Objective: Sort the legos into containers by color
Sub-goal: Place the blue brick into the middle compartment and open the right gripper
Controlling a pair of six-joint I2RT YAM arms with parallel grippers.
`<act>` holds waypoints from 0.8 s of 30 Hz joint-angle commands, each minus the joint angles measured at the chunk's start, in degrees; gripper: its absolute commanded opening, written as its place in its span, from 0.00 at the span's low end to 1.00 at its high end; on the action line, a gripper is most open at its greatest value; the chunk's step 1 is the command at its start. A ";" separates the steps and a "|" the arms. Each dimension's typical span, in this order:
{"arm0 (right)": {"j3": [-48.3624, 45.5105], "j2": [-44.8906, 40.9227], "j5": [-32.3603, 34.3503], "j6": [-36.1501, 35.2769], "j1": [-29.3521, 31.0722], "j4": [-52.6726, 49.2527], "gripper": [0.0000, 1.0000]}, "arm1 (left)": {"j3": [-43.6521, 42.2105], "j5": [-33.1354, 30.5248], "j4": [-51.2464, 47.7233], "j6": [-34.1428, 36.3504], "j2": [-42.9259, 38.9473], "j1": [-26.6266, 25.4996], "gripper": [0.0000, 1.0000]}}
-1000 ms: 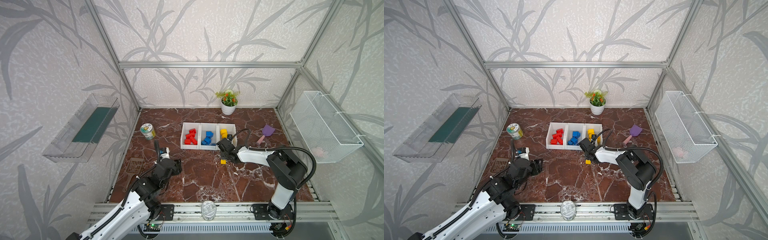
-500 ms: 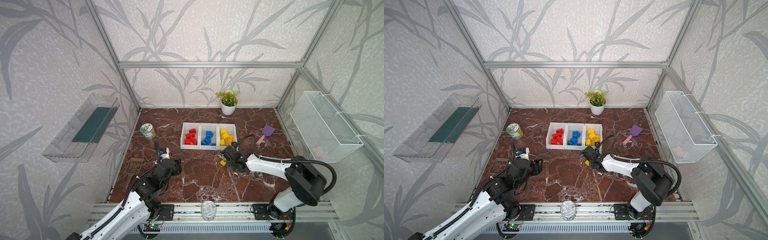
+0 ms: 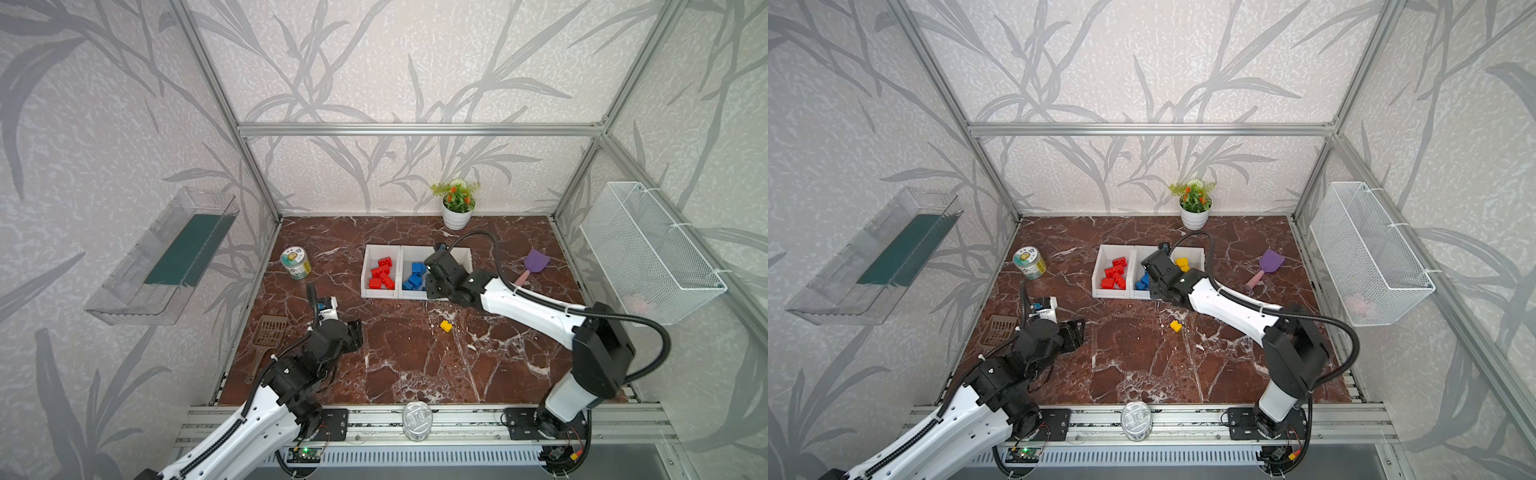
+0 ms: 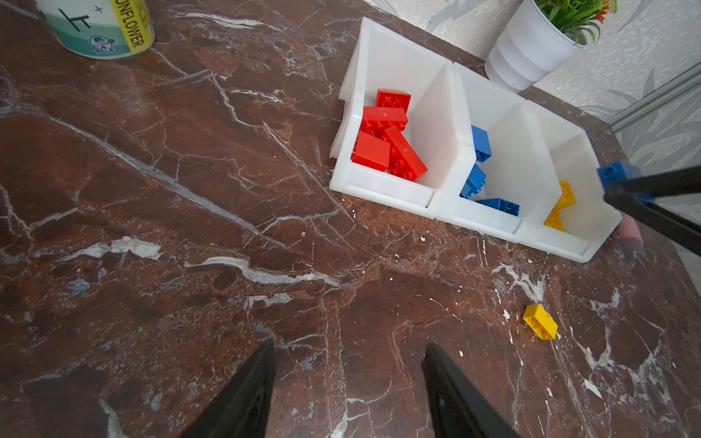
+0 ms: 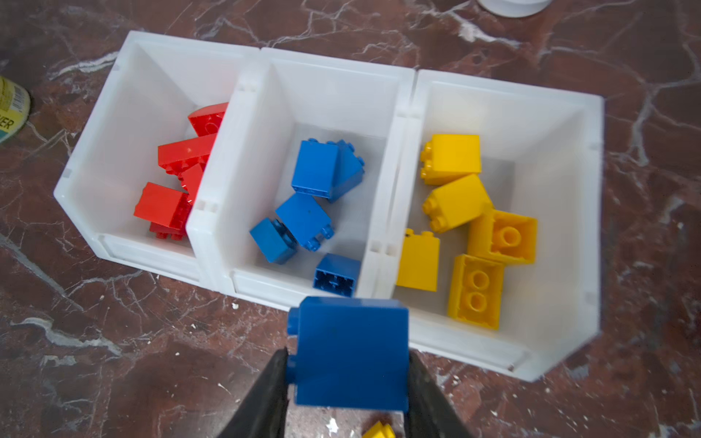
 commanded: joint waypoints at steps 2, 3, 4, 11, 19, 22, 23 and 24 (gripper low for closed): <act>11.14 10.79 -2.25 -4.05 -0.35 -6.55 0.38 | -1.13 -0.10 -1.53 -1.80 -1.40 0.21 0.65; 12.80 12.69 -2.24 -3.99 -0.41 -7.11 0.38 | -1.22 0.01 -1.64 -1.77 -1.73 0.16 0.65; 13.47 13.76 -2.16 -3.85 -0.50 -7.16 0.39 | -1.29 0.09 -1.69 -1.85 -1.95 0.21 0.65; 13.53 15.07 -2.12 -1.69 -1.24 -6.25 0.58 | -1.60 0.18 -1.86 -1.76 -2.25 0.15 0.65; 13.49 10.80 -1.60 -2.80 -1.42 -7.04 0.70 | -2.13 0.99 -0.30 -1.87 -1.37 0.21 0.65; 12.69 7.61 -1.22 -2.98 -1.51 -7.12 0.70 | -1.84 1.62 0.36 -1.32 -0.39 0.17 0.65; 12.13 6.13 -0.98 -3.05 -1.51 -7.06 0.70 | -1.82 2.05 0.76 -0.93 0.01 0.16 0.65; 11.25 4.51 -0.78 -3.06 -1.57 -6.90 0.70 | -1.62 2.55 1.30 -0.43 0.78 0.18 0.65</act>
